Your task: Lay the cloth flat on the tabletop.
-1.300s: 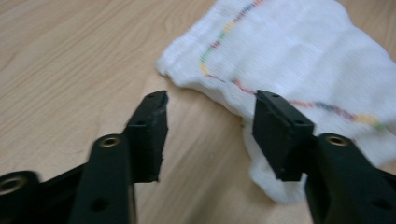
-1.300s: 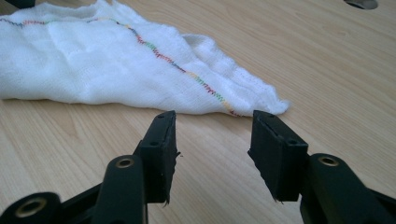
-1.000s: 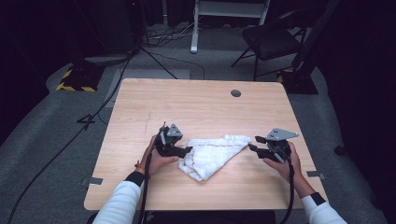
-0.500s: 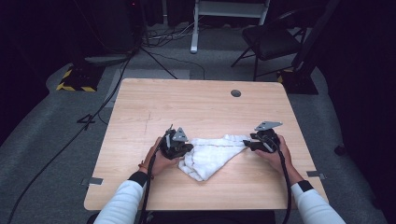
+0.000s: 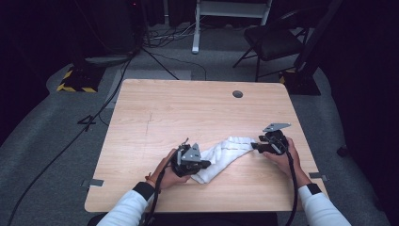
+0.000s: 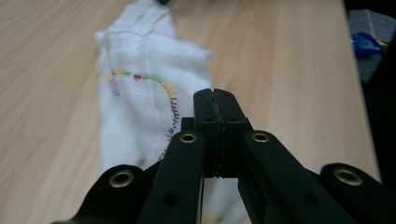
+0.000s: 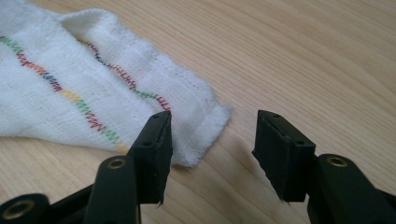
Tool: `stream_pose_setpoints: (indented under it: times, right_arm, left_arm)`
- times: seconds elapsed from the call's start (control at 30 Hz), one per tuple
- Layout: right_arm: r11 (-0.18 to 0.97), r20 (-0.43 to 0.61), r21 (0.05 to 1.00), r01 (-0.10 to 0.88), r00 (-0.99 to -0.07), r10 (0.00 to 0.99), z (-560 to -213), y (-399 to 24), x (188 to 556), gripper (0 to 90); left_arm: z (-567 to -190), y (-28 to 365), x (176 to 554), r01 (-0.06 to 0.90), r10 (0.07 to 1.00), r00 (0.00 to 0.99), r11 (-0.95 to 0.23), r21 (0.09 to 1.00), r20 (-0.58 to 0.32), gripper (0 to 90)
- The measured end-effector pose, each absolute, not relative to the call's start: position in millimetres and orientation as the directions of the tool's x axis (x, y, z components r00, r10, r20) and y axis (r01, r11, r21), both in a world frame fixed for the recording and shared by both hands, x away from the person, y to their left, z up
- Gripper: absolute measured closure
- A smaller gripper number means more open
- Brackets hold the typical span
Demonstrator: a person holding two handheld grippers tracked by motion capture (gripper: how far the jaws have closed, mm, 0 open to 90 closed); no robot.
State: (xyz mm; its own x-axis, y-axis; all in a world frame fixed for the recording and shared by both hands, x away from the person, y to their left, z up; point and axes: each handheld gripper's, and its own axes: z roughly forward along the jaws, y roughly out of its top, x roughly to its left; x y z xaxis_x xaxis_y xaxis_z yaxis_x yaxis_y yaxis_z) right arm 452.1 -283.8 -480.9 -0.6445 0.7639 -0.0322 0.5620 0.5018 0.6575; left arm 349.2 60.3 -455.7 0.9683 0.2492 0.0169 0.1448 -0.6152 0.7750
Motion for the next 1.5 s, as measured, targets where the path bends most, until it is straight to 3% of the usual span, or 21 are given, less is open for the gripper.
stream_pose_setpoints:
  times: [0.3,0.57,0.83,1.03,1.2,1.4,1.5]
  right_arm:
    - [0.458,-0.021,0.677,0.576,-0.607,0.794,-477.1,-300.2,450.7,47.2]
    - [0.452,-0.053,0.722,0.524,-0.610,0.791,-469.9,-286.7,448.9,47.4]
    - [0.519,-0.098,0.680,0.518,-0.637,0.764,-477.7,-265.9,451.0,46.0]
    - [0.516,-0.090,0.649,0.559,-0.617,0.782,-484.6,-274.1,455.7,45.6]
    - [0.502,-0.058,0.650,0.570,-0.622,0.781,-486.1,-278.3,458.4,45.3]
    - [0.509,-0.071,0.647,0.567,-0.620,0.782,-485.8,-278.0,458.2,44.8]
    - [0.505,-0.061,0.649,0.569,-0.623,0.780,-486.0,-278.5,458.4,46.4]
  left_arm:
    - [-479.6,14.0,314.9,0.067,0.081,0.997,-0.713,0.698,-0.013,85.8]
    - [-488.5,3.5,306.2,0.041,0.010,0.999,-0.730,0.682,-0.049,80.4]
    - [-471.8,24.7,312.2,0.065,0.088,0.996,-0.697,0.714,-0.005,64.8]
    - [-446.2,62.6,339.6,0.145,0.270,0.963,-0.598,0.788,0.028,53.7]
    - [-456.1,78.2,372.5,0.257,0.394,0.919,-0.589,0.767,-0.005,47.1]
    - [-478.7,70.5,385.9,0.293,0.366,0.930,-0.687,0.665,-0.033,43.2]
    - [-486.8,67.1,385.0,0.288,0.366,0.930,-0.716,0.636,-0.008,47.1]
